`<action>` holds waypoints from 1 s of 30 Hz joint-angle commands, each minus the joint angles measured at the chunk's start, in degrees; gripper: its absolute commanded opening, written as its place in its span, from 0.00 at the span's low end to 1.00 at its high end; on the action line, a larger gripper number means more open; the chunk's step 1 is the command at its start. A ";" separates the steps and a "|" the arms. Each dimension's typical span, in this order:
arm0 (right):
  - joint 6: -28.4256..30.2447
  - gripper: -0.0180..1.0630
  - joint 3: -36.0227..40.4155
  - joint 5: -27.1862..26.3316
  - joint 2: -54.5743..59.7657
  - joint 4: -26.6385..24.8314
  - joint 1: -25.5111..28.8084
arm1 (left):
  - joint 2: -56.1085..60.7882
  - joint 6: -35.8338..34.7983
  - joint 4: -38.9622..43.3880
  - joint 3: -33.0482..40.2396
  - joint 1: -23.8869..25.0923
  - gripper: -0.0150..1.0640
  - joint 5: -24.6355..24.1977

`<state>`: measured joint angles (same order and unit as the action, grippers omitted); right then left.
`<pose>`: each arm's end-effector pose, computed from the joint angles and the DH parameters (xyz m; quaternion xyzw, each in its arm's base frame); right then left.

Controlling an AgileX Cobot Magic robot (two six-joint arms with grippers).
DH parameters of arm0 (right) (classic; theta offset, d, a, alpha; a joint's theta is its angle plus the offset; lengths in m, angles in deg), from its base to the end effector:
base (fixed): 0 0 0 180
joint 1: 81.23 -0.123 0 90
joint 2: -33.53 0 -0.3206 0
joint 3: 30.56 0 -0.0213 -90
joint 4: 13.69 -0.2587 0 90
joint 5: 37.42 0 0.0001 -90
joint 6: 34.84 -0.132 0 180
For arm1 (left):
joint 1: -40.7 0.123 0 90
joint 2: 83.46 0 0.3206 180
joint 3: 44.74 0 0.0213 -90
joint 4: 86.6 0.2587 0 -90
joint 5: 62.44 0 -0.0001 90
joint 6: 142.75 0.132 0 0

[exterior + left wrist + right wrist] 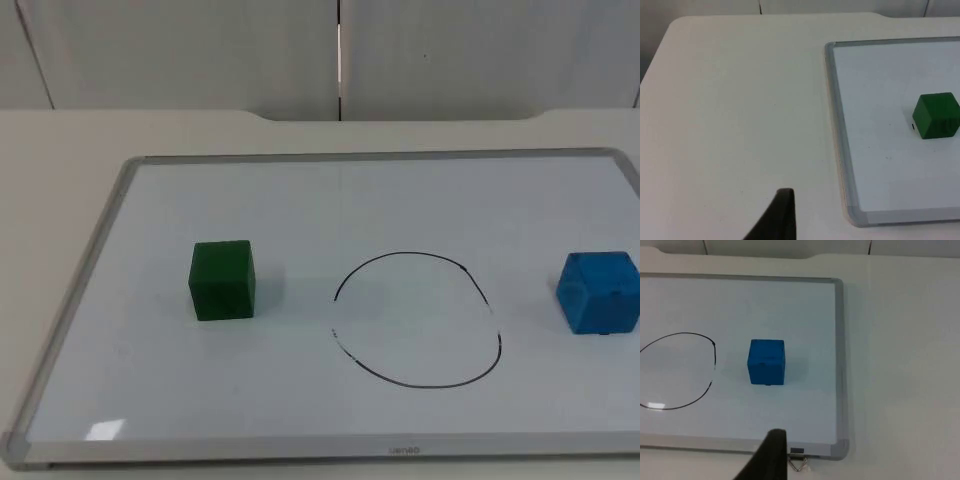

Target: Push the two cubes into the marked area.

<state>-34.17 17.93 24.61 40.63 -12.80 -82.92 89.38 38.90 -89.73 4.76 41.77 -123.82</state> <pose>0.0002 -0.0018 0.2651 -0.0172 0.8553 -0.0031 0.5179 0.0028 -0.0063 0.2609 0.0055 0.8570 -0.0151 0.5150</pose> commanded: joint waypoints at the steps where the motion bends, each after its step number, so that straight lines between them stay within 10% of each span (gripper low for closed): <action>1: 0.08 0.99 0.10 -0.20 -0.18 -0.05 -0.27 | 0.24 -0.02 -0.25 0.28 0.10 0.99 -0.17; 30: 0.08 0.99 0.10 -0.20 -0.18 0.05 -0.27 | 0.24 -0.02 -0.25 0.28 0.10 0.99 -0.17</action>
<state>-34.17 17.93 24.61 40.63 -12.80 -82.92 89.38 38.90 -89.73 4.76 41.77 -123.82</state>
